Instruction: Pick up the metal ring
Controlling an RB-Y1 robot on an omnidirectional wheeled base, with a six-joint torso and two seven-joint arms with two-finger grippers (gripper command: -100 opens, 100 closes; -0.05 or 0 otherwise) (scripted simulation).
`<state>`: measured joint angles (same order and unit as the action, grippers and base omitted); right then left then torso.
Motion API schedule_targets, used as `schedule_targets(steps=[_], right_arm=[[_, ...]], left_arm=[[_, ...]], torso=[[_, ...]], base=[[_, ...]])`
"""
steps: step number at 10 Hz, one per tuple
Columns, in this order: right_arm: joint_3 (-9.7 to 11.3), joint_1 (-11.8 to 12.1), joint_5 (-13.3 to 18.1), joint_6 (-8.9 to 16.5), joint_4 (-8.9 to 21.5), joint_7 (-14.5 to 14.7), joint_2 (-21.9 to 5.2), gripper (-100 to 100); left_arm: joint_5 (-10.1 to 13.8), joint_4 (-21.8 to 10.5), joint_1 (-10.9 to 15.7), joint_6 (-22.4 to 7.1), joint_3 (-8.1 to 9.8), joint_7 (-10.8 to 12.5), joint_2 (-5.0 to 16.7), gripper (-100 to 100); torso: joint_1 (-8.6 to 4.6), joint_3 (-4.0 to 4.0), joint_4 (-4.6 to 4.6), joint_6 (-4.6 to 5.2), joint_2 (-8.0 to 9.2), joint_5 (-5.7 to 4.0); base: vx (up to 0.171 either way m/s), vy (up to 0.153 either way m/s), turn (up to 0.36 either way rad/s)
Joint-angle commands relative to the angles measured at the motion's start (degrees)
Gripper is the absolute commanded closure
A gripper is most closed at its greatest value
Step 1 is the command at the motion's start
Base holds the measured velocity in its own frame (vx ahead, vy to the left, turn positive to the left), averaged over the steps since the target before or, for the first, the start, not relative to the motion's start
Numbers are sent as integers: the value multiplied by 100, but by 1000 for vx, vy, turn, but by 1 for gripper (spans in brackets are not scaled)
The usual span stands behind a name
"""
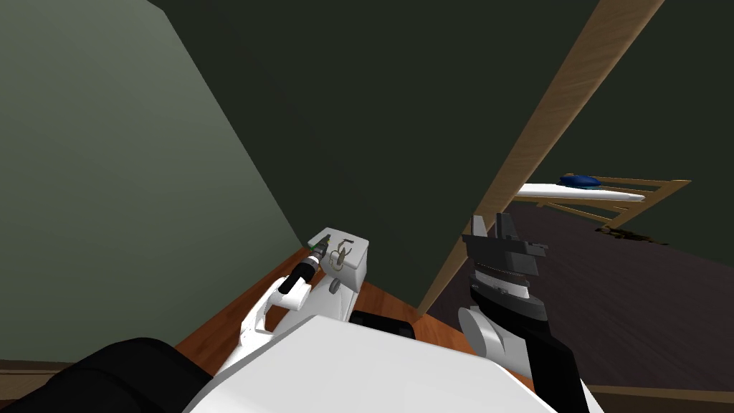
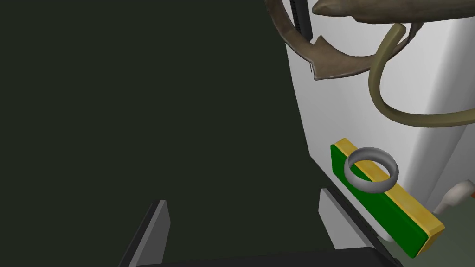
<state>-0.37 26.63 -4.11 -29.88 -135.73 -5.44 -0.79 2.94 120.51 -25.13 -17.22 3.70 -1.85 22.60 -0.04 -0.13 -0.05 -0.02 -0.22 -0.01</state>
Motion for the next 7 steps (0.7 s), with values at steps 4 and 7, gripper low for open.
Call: schedule_targets(steps=[4,7], right_arm=[[0,0,0,0,0,0,0,0],[0,0,0,0,0,0,0,0]], left_arm=[[-31,-279,71,-536,78,-110,238,-100],[-35,-496,66,-918,152,-186,451,-100]], torso=[[-1,2,1,1,3,0],[-3,1,1,1,2,-1]], base=[[40,-19,-21],[45,-22,-25]])
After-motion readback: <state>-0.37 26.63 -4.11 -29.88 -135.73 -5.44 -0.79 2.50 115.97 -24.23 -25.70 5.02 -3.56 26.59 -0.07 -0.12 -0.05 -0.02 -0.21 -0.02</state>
